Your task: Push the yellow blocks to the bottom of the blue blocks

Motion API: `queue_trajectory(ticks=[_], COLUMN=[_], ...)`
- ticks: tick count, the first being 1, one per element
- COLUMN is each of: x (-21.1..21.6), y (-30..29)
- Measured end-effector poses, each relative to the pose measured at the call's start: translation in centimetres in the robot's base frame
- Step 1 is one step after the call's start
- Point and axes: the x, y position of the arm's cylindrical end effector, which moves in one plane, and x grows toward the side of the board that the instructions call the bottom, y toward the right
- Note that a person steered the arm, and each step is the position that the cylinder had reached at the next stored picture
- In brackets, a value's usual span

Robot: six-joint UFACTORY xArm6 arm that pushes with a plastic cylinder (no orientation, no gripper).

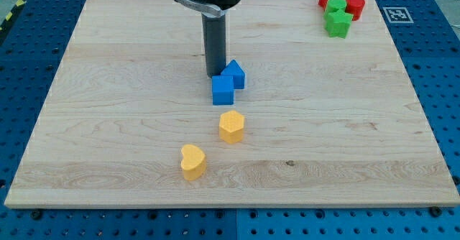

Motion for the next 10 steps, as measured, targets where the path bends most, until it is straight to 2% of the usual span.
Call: queue_trajectory(ticks=[1, 2, 4, 5, 7, 10], x=[1.2, 4.1, 12.3, 12.9, 16.6, 19.1], y=[-5.8, -9.3, -8.3, -8.1, -7.1, 1.4])
